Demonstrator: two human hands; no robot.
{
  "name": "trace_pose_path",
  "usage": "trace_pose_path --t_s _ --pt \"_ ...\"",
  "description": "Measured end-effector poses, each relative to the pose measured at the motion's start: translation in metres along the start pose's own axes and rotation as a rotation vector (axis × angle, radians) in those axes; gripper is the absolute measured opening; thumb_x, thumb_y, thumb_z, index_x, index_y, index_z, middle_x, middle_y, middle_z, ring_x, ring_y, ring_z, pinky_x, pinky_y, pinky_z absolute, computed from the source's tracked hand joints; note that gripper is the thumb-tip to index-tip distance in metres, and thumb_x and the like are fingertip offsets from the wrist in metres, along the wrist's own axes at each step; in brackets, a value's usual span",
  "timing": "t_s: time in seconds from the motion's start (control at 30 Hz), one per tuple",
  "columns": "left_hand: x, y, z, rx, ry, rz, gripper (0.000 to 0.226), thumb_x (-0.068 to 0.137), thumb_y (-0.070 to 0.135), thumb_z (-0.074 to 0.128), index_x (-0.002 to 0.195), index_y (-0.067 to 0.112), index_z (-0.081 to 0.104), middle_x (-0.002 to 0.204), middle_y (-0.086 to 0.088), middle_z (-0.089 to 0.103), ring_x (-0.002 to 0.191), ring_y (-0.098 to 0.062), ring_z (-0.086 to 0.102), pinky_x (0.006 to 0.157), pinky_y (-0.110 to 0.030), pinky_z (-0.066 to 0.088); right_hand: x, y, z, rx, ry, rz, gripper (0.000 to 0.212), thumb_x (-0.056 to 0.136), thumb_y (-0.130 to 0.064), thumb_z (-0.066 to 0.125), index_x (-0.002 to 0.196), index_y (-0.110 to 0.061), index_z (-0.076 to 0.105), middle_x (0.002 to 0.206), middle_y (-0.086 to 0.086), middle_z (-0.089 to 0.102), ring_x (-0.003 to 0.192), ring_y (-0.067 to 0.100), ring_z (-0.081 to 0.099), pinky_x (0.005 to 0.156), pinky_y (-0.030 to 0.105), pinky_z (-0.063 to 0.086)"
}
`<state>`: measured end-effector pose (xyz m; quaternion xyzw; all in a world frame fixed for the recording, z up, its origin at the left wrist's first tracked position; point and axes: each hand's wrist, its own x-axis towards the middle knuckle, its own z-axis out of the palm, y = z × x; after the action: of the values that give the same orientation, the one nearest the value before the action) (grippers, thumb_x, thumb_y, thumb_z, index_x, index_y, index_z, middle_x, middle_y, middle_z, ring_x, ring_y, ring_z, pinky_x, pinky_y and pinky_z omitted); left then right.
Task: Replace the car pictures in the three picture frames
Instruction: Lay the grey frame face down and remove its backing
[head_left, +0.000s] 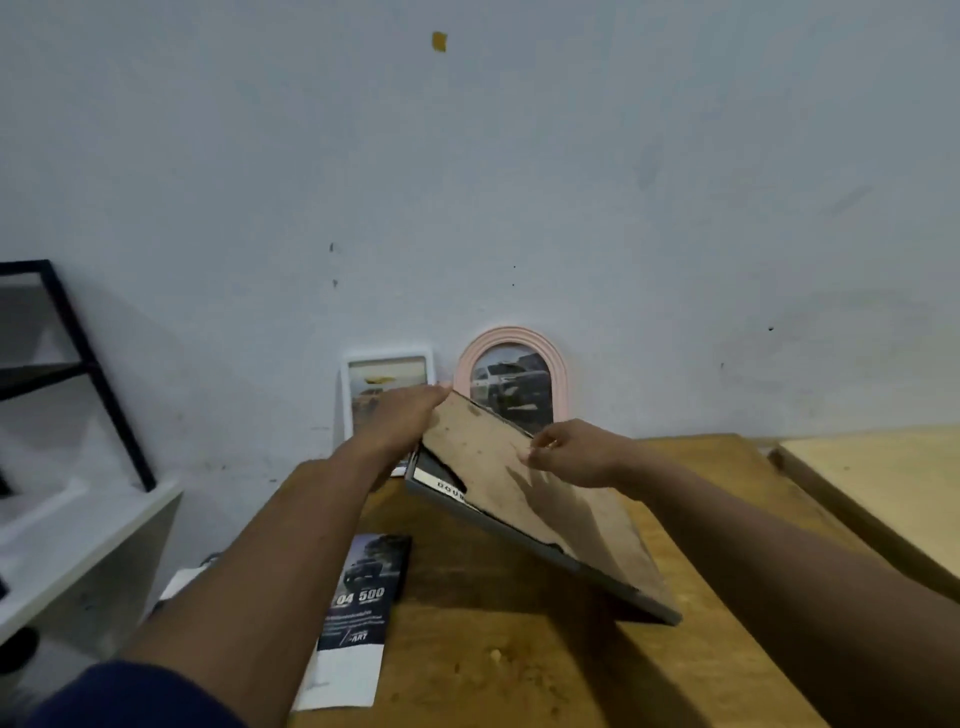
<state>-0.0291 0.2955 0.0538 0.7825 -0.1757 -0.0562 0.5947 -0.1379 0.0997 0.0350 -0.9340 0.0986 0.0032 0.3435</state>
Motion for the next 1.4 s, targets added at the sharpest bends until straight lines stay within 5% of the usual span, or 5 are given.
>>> trace_pose_path --t_s 0.33,0.5,0.8,1.13,1.4 --pt "-0.025 -0.105 0.030 -0.072 -0.088 -0.206 0.046 0.096 0.051 0.062 0.128 0.018 0.068 0.127 -0.005 0.069 0.116 -0.023 0.065 0.103 -0.040 0.049 -0.003 0.062 0.081 -0.250 0.043 0.040 0.046 0.088 -0.059 0.056 0.125 -0.032 0.056 0.126 -0.003 0.056 0.111 0.020 0.051 0.095 0.045 0.045" --pt "-0.035 -0.114 0.040 0.045 -0.096 -0.197 0.101 0.065 0.088 0.062 0.149 0.034 0.047 0.153 0.003 0.048 0.136 -0.022 0.049 0.114 -0.048 0.040 -0.008 0.069 0.095 -0.343 0.065 0.029 0.041 0.089 -0.059 0.053 0.121 -0.033 0.055 0.131 -0.002 0.053 0.122 0.022 0.045 0.105 0.051 0.033" --pt "-0.056 -0.128 0.029 0.239 -0.076 -0.067 0.048 0.108 0.041 0.040 0.155 0.028 0.041 0.158 0.001 0.042 0.140 -0.018 0.040 0.103 -0.030 0.029 -0.016 0.034 0.142 -0.453 0.001 -0.076 0.077 0.078 -0.082 0.042 0.136 -0.031 0.043 0.147 0.006 0.041 0.139 0.029 0.031 0.110 0.065 0.021" --pt "-0.055 -0.152 0.024 0.426 -0.053 0.015 0.054 0.105 0.050 0.027 0.154 0.034 0.040 0.157 -0.006 0.044 0.143 -0.026 0.039 0.117 -0.047 0.033 -0.005 0.017 0.138 -0.574 0.096 -0.152 0.057 0.090 -0.066 0.045 0.124 -0.021 0.051 0.111 0.005 0.061 0.093 0.021 0.055 0.083 0.040 0.050" --pt "-0.055 -0.156 0.022 0.388 -0.051 -0.061 0.073 0.093 0.080 0.010 0.159 0.050 0.008 0.169 -0.001 0.019 0.155 -0.033 0.012 0.123 -0.057 0.013 -0.004 0.009 0.129 -0.548 0.191 -0.328 0.041 0.100 -0.049 0.037 0.111 -0.019 0.062 0.088 0.002 0.061 0.078 0.020 0.055 0.080 0.039 0.050"
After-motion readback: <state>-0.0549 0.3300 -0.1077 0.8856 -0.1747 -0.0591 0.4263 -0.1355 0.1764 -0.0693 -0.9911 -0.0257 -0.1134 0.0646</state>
